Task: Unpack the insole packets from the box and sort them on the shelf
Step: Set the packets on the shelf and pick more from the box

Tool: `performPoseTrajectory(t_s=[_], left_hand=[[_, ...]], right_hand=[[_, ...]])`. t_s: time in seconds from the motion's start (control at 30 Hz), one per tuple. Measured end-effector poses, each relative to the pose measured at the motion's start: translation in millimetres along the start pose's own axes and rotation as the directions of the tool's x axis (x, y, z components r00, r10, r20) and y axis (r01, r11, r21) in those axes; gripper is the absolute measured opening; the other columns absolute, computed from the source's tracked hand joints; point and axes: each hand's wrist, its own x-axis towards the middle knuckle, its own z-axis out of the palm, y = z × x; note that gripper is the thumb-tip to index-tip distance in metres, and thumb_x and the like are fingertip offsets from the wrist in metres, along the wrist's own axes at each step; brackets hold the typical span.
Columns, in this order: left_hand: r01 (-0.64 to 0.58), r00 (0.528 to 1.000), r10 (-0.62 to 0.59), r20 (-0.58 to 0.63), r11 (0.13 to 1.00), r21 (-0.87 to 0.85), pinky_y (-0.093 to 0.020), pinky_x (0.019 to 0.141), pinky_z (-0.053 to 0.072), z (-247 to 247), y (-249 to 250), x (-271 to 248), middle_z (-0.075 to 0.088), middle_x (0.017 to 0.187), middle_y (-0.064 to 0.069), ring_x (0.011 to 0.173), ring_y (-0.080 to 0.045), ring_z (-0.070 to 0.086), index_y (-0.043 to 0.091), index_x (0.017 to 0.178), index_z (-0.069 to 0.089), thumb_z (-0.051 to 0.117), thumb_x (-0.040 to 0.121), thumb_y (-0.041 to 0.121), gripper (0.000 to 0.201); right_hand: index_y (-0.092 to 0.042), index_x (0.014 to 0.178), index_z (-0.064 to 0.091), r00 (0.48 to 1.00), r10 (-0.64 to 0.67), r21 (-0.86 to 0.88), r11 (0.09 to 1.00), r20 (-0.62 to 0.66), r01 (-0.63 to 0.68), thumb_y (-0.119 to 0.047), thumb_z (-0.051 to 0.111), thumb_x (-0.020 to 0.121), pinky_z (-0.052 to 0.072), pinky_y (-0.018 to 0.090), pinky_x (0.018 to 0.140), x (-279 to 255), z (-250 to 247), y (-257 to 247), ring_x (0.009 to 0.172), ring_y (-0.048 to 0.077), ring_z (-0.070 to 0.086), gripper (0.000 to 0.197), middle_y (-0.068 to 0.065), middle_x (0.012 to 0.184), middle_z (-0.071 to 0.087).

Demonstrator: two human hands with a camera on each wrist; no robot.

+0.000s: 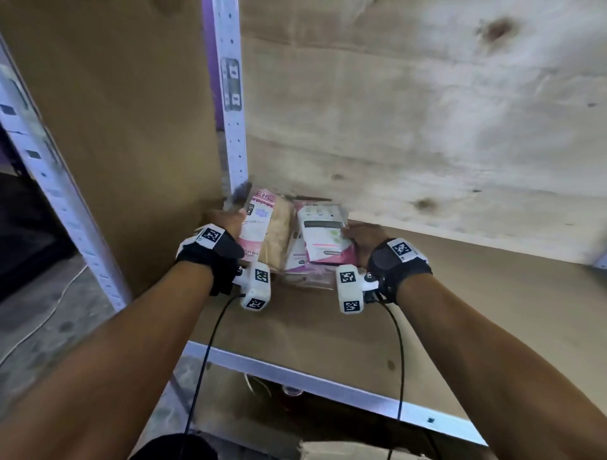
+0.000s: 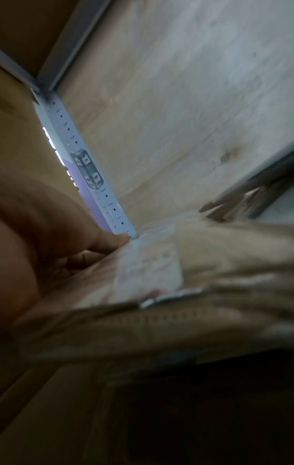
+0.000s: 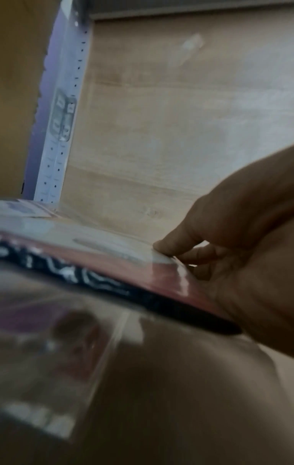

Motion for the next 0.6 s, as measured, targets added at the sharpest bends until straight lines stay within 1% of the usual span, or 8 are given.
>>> performPoseTrajectory(t_s=[0.1,0.13,0.23,0.3,0.37,0.47,0.53,0.6], left_hand=[[-0.017,1.000,0.019,-0.009,0.986,0.167,-0.029,0.074,0.052,4.0,-3.3,11.1,0.072,0.105,-0.009,0.084,-0.027,0.070,0.008,0.109,0.071,0.069,0.079,0.047,0.050],[-0.038,0.999,0.043,-0.018,0.976,0.216,-0.033,0.079,0.055,6.6,-4.5,13.4,0.071,0.111,-0.011,0.090,-0.029,0.070,0.008,0.115,0.068,0.066,0.083,0.045,0.050],[-0.155,0.987,0.159,0.025,0.895,0.418,-0.034,0.079,0.054,14.4,-8.7,14.8,0.060,0.132,-0.017,0.102,-0.034,0.065,0.008,0.129,0.059,0.054,0.096,0.037,0.045],[-0.209,0.975,0.220,0.032,0.862,0.462,-0.035,0.072,0.053,18.4,-9.5,14.7,0.056,0.137,-0.018,0.101,-0.034,0.063,0.010,0.133,0.057,0.054,0.097,0.033,0.042],[-0.230,0.972,0.230,0.055,0.868,0.441,-0.037,0.083,0.053,21.8,-7.0,9.7,0.054,0.140,-0.020,0.105,-0.036,0.062,0.008,0.137,0.054,0.055,0.098,0.030,0.045],[-0.266,0.963,0.255,0.083,0.874,0.406,-0.020,0.069,0.049,16.0,0.5,-8.3,0.051,0.141,-0.021,0.082,-0.027,0.056,0.006,0.143,0.047,0.053,0.100,0.026,0.047],[-0.261,0.964,0.249,0.089,0.838,0.478,-0.028,0.080,0.048,6.0,5.8,-25.6,0.055,0.139,-0.019,0.098,-0.032,0.061,0.009,0.139,0.053,0.050,0.100,0.038,0.048],[-0.260,0.962,0.259,0.090,0.756,0.600,-0.036,0.099,0.044,-6.2,11.7,-46.2,0.057,0.136,-0.016,0.115,-0.036,0.059,0.015,0.132,0.058,0.044,0.098,0.049,0.050]], right_hand=[[0.003,0.104,0.068,0.993,-0.032,-0.215,0.977,-0.116,0.006,-0.009,0.072,0.086,0.057,0.030,0.063,20.5,10.3,4.4,0.069,0.023,0.064,0.023,0.009,0.077,0.067],[0.004,0.109,0.066,0.992,-0.035,-0.246,0.969,-0.125,0.003,-0.011,0.072,0.085,0.056,0.030,0.066,25.6,11.6,6.2,0.068,0.022,0.061,0.029,0.007,0.075,0.064],[-0.003,0.124,0.060,0.999,-0.022,-0.363,0.932,-0.024,0.012,-0.025,0.067,0.089,0.051,0.029,0.078,31.8,15.4,11.5,0.092,0.022,0.057,0.042,0.011,0.109,0.064],[-0.006,0.112,0.065,0.998,-0.054,-0.451,0.892,-0.033,0.034,-0.029,0.068,0.087,0.052,0.033,0.083,28.6,20.1,7.2,0.094,0.026,0.061,0.034,0.014,0.108,0.064],[0.001,0.109,0.063,0.996,-0.083,-0.504,0.862,-0.027,0.058,-0.029,0.067,0.088,0.052,0.036,0.088,20.8,25.8,0.7,0.099,0.030,0.063,0.036,0.016,0.107,0.065],[0.004,0.128,0.057,0.994,-0.080,-0.590,0.800,0.077,0.110,-0.030,0.058,0.095,0.046,0.032,0.087,-1.5,26.2,-7.8,0.108,0.030,0.062,0.048,0.019,0.126,0.063],[0.003,0.124,0.062,0.988,-0.101,-0.604,0.782,0.119,0.152,-0.030,0.056,0.096,0.047,0.032,0.082,-22.3,18.3,-11.5,0.105,0.031,0.063,0.043,0.018,0.122,0.066],[0.002,0.114,0.067,0.982,-0.132,-0.604,0.774,0.137,0.189,-0.028,0.056,0.097,0.049,0.031,0.073,-46.7,6.2,-15.1,0.084,0.026,0.062,0.036,0.016,0.100,0.069]])
